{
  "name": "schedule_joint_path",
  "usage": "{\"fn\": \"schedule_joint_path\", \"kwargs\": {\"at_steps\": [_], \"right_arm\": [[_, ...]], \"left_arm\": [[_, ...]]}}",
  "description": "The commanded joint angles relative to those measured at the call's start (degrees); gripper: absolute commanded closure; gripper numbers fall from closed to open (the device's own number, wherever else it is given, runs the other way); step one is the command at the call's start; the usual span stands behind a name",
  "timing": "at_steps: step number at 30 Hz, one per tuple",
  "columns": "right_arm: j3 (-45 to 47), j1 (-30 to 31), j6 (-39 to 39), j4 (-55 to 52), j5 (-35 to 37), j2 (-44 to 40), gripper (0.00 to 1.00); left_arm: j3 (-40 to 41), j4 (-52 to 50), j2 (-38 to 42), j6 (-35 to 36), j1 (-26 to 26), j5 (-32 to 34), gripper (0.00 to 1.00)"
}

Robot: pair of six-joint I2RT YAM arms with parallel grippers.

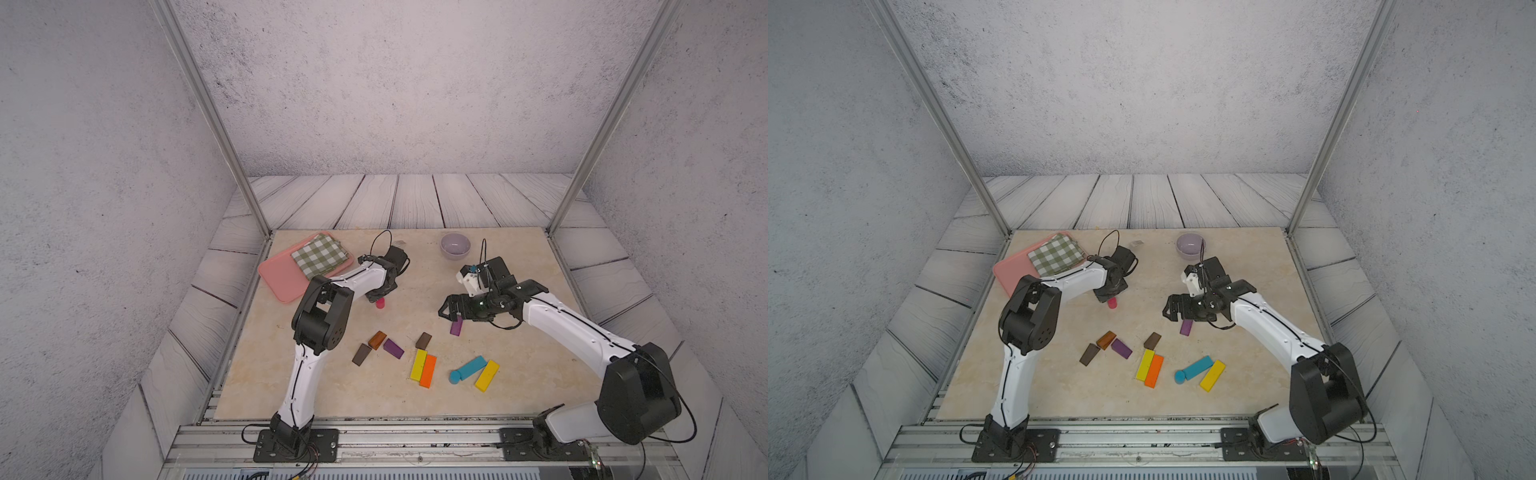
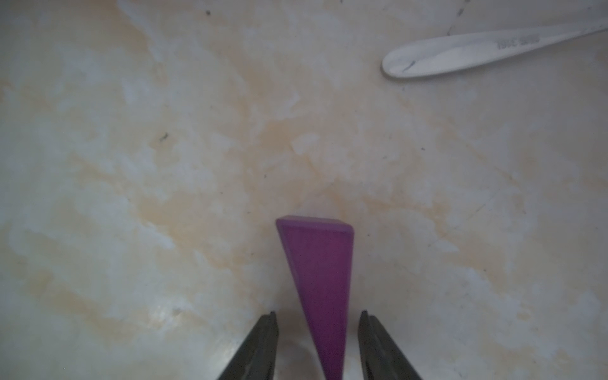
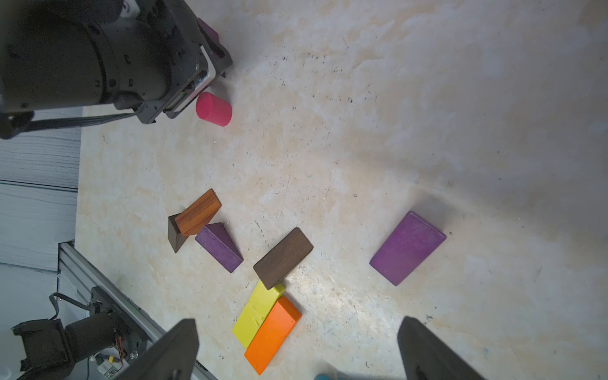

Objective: Assemble a small pinwheel with building blocks
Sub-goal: Assemble the building block at the center of the board, then pick up the building block from the center of the board.

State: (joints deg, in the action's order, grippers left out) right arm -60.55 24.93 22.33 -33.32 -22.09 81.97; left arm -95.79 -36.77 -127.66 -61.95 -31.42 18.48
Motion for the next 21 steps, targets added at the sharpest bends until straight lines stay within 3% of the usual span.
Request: {"fn": "schedule_joint_path", "kwargs": {"at_steps": [1, 11, 16, 19, 21], "right_arm": [[0.09, -0.19, -0.52, -1.23, 0.99, -2.44, 0.01], [-0.09, -0.15, -0.92, -1.57, 1.99, -2.71, 0.01], [0.04, -0.27, 0.14, -2.02, 6.55, -2.05, 0.01], [-2.04, -0.4, 0.87, -4.79, 10.3, 1.62, 0.01], [-4.52, -0.54, 1.13, -7.62, 12.81, 5.49, 0.12]], "left_arm": [[-0.36, -1.96, 0.79, 0.66, -0.4, 0.33, 0.5], [-1.02, -4.8, 5.26, 4.28, -0.44, 2.58, 0.46], [-0.07, -6.18, 10.32, 7.91, -0.4, 3.27, 0.41], [1.05, -6.14, 14.32, 11.05, -0.39, 3.62, 0.31], [2.51, -5.37, 17.89, 14.43, -0.27, 3.19, 0.21]]}}
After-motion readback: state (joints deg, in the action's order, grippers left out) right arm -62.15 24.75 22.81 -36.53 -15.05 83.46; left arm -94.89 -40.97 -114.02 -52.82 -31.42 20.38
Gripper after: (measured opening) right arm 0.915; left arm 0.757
